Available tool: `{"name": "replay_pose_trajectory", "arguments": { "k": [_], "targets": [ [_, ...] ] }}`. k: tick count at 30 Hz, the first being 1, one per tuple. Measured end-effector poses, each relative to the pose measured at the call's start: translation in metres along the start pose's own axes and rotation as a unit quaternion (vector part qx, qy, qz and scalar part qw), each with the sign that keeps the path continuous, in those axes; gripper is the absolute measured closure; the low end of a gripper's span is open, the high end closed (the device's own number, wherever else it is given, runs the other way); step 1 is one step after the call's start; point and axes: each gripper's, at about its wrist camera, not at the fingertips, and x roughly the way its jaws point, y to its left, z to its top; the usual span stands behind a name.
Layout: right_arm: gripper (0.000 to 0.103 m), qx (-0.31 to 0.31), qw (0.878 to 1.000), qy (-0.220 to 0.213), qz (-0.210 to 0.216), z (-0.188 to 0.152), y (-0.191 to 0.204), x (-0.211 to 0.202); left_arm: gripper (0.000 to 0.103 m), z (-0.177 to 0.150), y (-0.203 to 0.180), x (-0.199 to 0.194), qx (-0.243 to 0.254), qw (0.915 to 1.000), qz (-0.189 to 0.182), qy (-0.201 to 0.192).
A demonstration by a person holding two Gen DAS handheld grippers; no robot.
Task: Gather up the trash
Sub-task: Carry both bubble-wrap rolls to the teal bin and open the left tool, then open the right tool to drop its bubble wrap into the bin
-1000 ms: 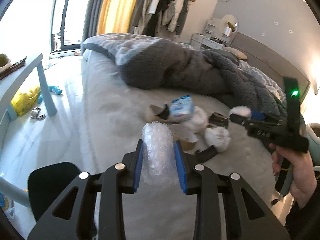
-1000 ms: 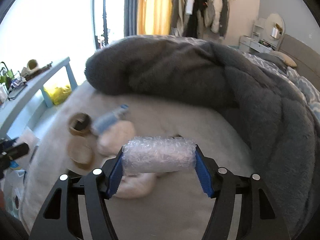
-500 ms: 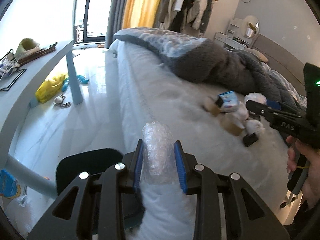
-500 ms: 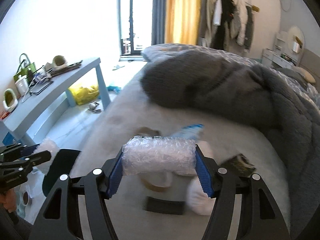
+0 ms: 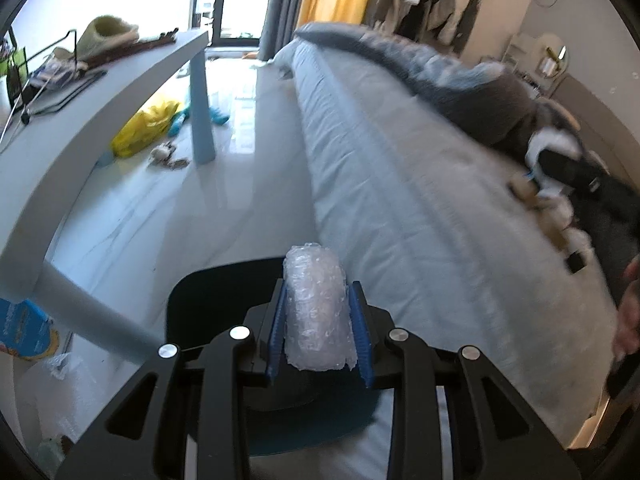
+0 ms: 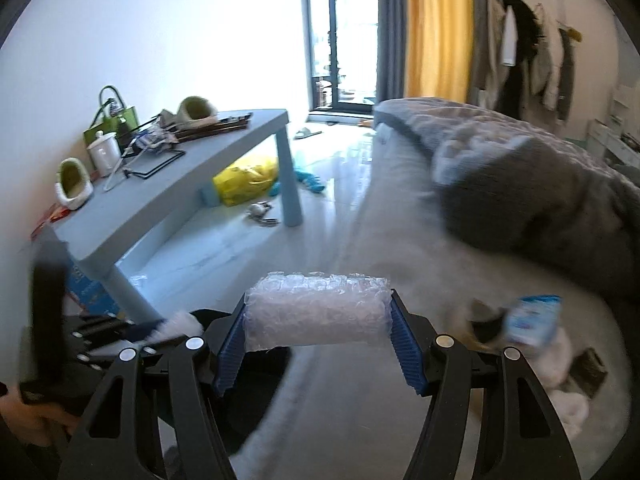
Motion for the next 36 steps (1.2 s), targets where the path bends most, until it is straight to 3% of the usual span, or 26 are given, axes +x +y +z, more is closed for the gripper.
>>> {"name": "replay_pose_trajectory", "arguments": {
  "k": [18, 19, 21, 26, 36],
  "targets": [
    [0.037, -0.025, 0.998, 0.035, 0.039, 0.004, 0.065, 0.057, 0.067, -0.047, 0.064, 0.054, -0.025, 0.9926, 0.002, 0.119],
    [0.037, -0.025, 0.998, 0.036, 0.041, 0.004, 0.067, 0.058, 0.064, -0.048, 0.066, 0.054, -0.025, 0.9927, 0.006, 0.117],
    [0.037, -0.025, 0.998, 0.041, 0.044, 0.004, 0.071, 0.064, 0.044, -0.049, 0.072, 0.051, -0.027, 0.9931, 0.012, 0.113],
    [0.037, -0.021, 0.997, 0.056, 0.047, 0.000, 0.075, 0.080, 0.033, -0.046, 0.079, 0.042, -0.028, 0.9948, 0.008, 0.098],
    [0.037, -0.008, 0.995, 0.092, 0.046, -0.014, 0.081, 0.114, 0.032, -0.040, 0.095, 0.022, -0.036, 0.9967, 0.010, 0.072]
  ]
}}
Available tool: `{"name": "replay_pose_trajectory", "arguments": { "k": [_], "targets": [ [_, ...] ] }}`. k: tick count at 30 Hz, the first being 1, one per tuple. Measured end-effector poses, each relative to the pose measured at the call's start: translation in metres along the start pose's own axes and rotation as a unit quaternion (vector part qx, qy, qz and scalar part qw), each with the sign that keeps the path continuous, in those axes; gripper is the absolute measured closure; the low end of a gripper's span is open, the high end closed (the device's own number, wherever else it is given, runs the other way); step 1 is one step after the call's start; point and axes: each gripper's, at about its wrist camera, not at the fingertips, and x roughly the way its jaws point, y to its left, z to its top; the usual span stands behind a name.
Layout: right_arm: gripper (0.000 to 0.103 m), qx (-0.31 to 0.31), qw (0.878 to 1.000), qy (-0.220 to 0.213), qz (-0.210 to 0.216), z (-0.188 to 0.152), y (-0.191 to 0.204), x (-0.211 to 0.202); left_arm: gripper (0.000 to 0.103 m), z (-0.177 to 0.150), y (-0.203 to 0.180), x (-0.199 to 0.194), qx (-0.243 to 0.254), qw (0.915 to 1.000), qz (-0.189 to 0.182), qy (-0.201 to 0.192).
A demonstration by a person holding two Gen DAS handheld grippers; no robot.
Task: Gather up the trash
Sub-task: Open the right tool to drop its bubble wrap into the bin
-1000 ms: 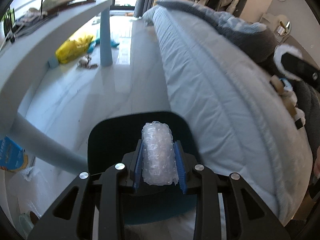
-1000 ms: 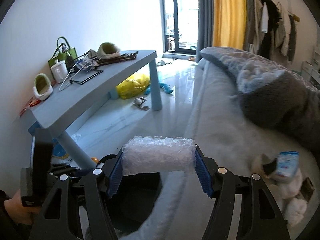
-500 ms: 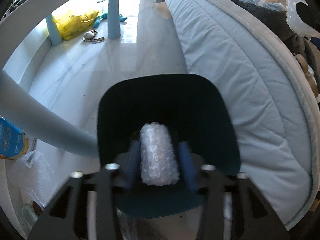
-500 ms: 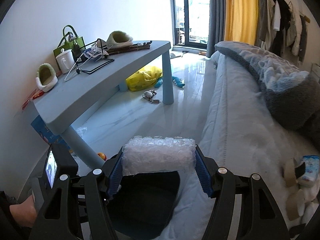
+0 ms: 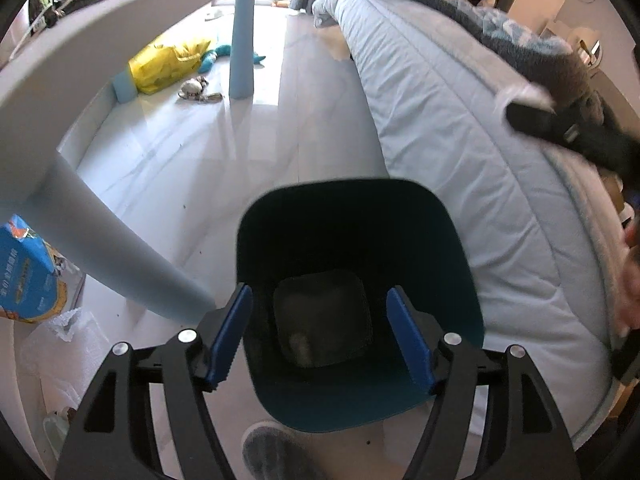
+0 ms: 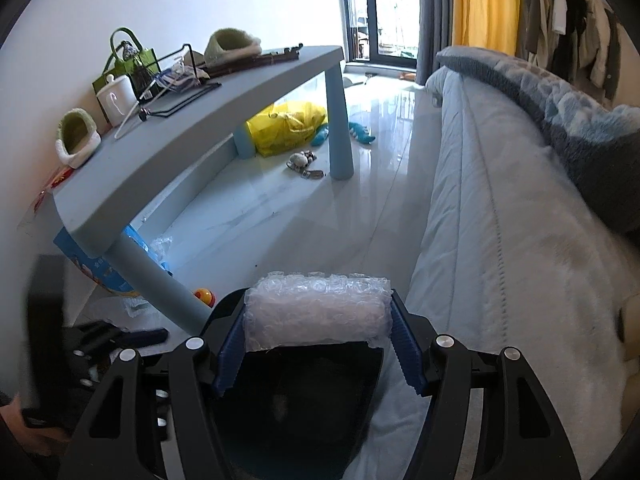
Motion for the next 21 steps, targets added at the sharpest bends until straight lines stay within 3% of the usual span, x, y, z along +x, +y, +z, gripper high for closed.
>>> {"name": "replay_pose_trajectory", "arguments": {
  "k": [12, 21],
  "targets": [
    [0.037, 0.006, 0.999, 0.045, 0.010, -0.010, 0.014, 0.044, 0.051, 0.016, 0.004, -0.067, 0.003, 0.9948, 0.017, -0.101],
    [0.037, -0.016, 0.996, 0.091, 0.013, -0.022, 0.036, 0.079, 0.063, 0.027, 0.008, -0.111, -0.011, 0.9856, -0.001, -0.169]
  ]
}}
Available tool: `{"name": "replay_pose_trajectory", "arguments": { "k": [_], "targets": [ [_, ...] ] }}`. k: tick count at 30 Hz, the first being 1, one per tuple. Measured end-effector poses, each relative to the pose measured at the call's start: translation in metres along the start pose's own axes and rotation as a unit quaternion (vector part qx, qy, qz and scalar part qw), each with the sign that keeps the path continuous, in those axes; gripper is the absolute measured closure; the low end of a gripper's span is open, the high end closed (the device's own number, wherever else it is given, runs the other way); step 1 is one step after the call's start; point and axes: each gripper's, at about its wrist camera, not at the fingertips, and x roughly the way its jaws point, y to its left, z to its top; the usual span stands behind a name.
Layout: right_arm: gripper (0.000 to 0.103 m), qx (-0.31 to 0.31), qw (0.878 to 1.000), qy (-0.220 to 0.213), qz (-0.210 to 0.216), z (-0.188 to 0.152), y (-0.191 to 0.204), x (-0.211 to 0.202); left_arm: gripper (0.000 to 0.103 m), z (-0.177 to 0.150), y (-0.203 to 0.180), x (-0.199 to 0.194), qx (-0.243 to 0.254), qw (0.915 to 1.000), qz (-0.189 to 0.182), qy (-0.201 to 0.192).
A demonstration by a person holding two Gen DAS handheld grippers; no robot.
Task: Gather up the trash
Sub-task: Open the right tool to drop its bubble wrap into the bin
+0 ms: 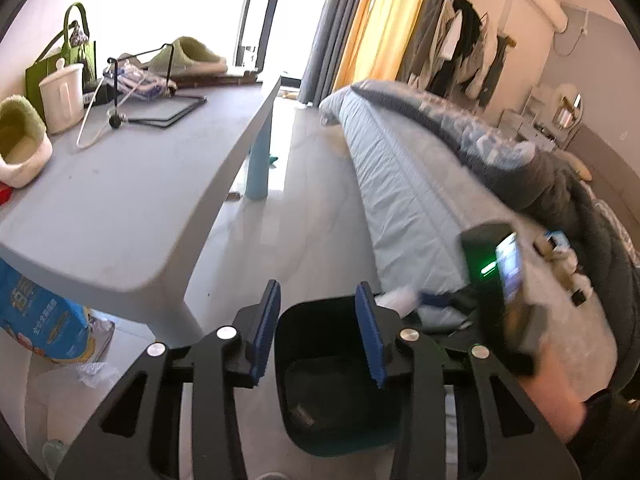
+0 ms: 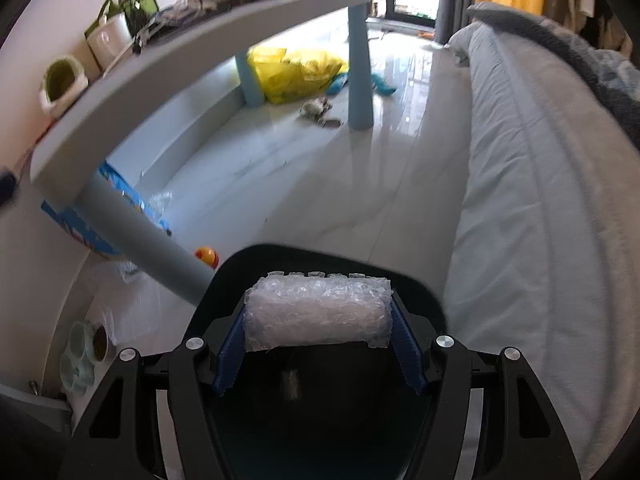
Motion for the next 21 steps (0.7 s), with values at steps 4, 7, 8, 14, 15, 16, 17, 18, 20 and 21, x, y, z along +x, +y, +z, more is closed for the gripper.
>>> {"name": "replay_pose_trajectory", "arguments": {
  "k": [4, 7, 8, 14, 15, 16, 17, 18, 20, 21],
  "targets": [
    [0.037, -0.009, 0.999, 0.037, 0.005, -0.008, 0.010, 0.024, 0.064, 0.005, -0.002, -0.011, 0.001, 0.9997, -0.015, -0.018],
    [0.037, -0.022, 0.998, 0.066, 0.007, -0.017, 0.020, 0.039, 0.065, 0.008, -0.003, -0.019, -0.001, 0.9993, -0.028, -0.025],
    [0.037, -0.024, 0.997, 0.072, 0.006, -0.020, 0.022, 0.042, 0.065, 0.009, -0.003, -0.021, -0.003, 0.9992, -0.030, -0.027],
    [0.037, -0.024, 0.992, 0.124, 0.002, -0.036, 0.024, 0.059, 0.065, 0.017, -0.011, -0.035, -0.002, 0.9983, -0.040, -0.042],
    [0.037, -0.023, 0.991, 0.131, 0.000, -0.038, 0.025, 0.061, 0.065, 0.017, -0.012, -0.037, -0.002, 0.9982, -0.042, -0.044],
    [0.037, -0.023, 0.990, 0.138, 0.000, -0.039, 0.025, 0.063, 0.065, 0.019, -0.014, -0.039, -0.002, 0.9980, -0.043, -0.047],
    [0.036, -0.023, 0.989, 0.144, 0.001, -0.040, 0.026, 0.064, 0.065, 0.020, -0.015, -0.041, 0.000, 0.9978, -0.044, -0.049],
    [0.036, -0.023, 0.988, 0.150, 0.002, -0.042, 0.025, 0.066, 0.065, 0.021, -0.018, -0.042, 0.002, 0.9977, -0.044, -0.052],
    [0.030, -0.021, 0.988, 0.154, 0.003, -0.044, 0.026, 0.065, 0.065, 0.023, -0.022, -0.045, 0.007, 0.9975, -0.044, -0.055],
    [0.028, -0.020, 0.988, 0.152, 0.003, -0.044, 0.027, 0.064, 0.065, 0.024, -0.025, -0.045, 0.008, 0.9974, -0.044, -0.056]
  ]
}}
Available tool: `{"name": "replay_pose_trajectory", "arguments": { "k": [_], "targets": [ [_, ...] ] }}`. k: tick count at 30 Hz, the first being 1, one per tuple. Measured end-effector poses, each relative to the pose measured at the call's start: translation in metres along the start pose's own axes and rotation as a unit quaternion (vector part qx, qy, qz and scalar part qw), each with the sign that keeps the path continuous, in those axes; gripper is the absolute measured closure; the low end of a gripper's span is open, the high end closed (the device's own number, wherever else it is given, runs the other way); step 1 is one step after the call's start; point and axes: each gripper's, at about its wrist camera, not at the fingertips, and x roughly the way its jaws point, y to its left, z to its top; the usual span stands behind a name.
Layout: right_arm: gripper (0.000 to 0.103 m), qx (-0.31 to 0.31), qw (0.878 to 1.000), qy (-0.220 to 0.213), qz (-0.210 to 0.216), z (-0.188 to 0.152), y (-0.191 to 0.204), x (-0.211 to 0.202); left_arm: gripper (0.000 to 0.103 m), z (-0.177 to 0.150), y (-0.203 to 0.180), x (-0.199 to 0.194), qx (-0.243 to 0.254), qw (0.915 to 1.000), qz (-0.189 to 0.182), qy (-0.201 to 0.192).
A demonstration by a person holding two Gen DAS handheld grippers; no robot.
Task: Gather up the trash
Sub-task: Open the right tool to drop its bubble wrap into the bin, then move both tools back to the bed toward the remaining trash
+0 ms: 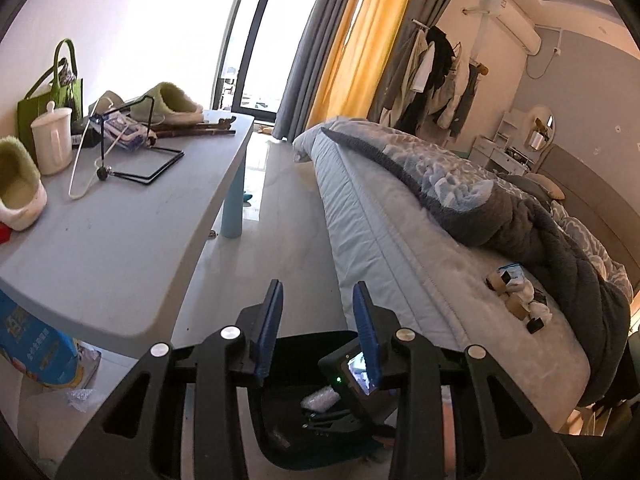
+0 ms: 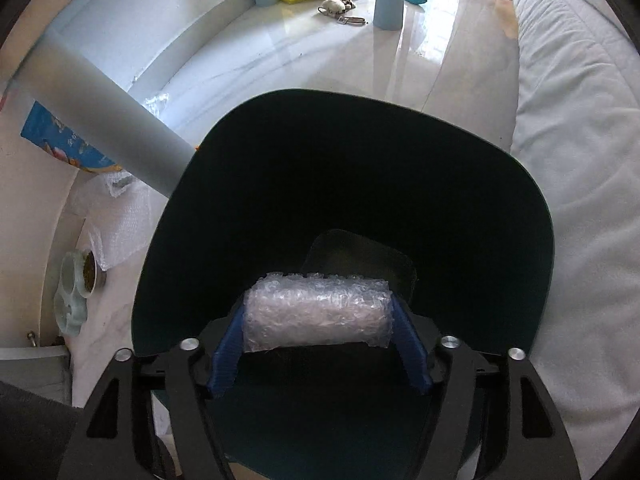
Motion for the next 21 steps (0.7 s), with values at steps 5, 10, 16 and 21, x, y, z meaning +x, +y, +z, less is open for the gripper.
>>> {"name": "replay_pose_trajectory", "arguments": {
  "k": [5, 10, 16, 21],
  "targets": [
    [0.020, 0.000, 1.000, -0.025, 0.002, 0.001, 0.001, -0.021, 0.063, 0.005, -0.008, -0.002, 0.002, 1.0000, 0.000, -0.007],
    [0.020, -0.006, 0.997, -0.070, 0.019, 0.004, 0.006, -0.058, 0.057, 0.015, -0.017, -0.010, 0.002, 0.9997, 0.003, -0.022],
    [0.020, -0.041, 0.989, -0.136, 0.036, 0.000, 0.007, -0.111, 0.046, 0.023, -0.036, -0.012, 0.005, 0.9994, -0.005, -0.033],
    [0.019, -0.042, 0.980, -0.190, 0.038, -0.011, -0.008, -0.153, 0.036, 0.028, -0.058, -0.016, 0.011, 0.9985, -0.008, -0.053]
  ]
}}
